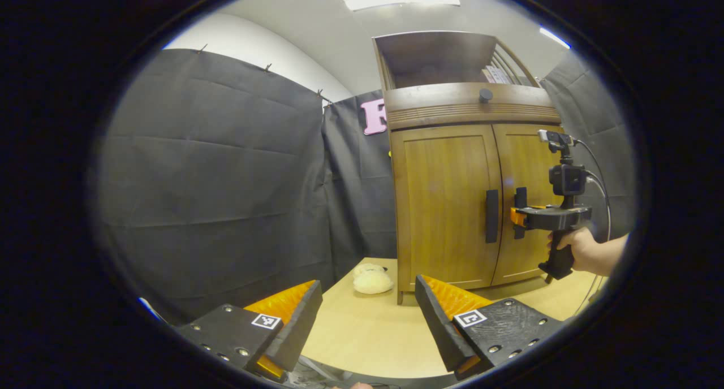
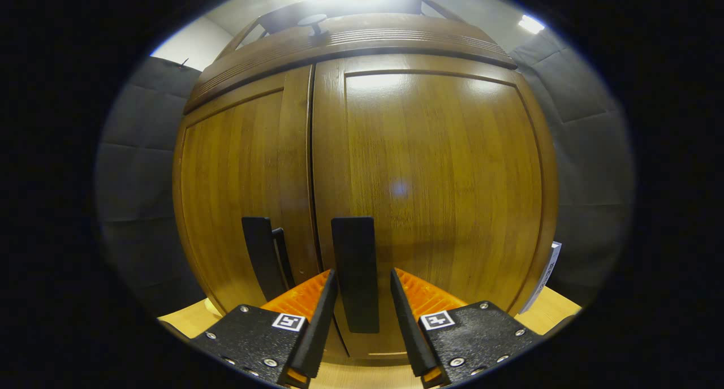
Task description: Open the right door of the double-door shoe cabinet with the right hand, and open the left door with the left hand.
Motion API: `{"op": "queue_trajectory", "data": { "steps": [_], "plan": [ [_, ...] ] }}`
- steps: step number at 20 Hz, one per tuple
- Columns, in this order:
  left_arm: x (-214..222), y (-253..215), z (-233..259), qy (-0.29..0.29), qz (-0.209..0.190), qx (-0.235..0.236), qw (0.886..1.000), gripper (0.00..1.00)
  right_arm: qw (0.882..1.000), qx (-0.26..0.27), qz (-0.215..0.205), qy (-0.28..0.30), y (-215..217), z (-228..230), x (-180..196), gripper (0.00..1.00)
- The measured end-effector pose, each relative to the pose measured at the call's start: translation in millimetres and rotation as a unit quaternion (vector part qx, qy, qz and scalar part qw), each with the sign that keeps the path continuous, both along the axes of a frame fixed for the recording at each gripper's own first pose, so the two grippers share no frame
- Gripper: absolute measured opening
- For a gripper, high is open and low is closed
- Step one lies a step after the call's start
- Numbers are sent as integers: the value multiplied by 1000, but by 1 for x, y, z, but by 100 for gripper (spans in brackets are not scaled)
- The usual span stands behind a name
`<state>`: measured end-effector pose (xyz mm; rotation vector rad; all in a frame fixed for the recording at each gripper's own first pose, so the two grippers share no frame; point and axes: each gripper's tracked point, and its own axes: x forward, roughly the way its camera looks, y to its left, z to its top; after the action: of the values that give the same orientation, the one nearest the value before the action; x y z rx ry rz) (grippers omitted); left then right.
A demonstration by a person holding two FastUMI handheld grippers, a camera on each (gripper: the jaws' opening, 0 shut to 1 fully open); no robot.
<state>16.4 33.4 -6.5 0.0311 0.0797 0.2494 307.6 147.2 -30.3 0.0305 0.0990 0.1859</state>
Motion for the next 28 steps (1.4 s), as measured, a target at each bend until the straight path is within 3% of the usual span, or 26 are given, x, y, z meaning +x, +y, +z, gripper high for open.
{"op": "queue_trajectory", "data": {
  "steps": [2,3,4,9,11,15,18,28],
  "plan": [
    [-1,0,0,1,2,-1,1000,90,1000,6,0,6,3,-5,7,47],
    [-2,0,1,2,3,0,1000,87,1000,10,1,11,5,-7,8,45],
    [-2,1,2,1,4,1,1000,100,1000,12,0,11,6,-6,10,39],
    [-2,1,3,0,5,-1,1000,100,1000,8,4,16,5,-6,8,26],
    [-2,0,4,-3,5,-1,1000,95,1000,7,2,19,4,-6,7,25],
    [0,0,7,-10,1,3,1000,95,1000,7,5,22,2,-6,-1,25],
    [0,-1,9,-14,-1,4,1000,100,1000,7,6,22,0,-5,-11,25],
    [2,-5,13,-23,-17,7,1000,100,1000,6,14,22,-10,-1,-45,25]
  ]
}}
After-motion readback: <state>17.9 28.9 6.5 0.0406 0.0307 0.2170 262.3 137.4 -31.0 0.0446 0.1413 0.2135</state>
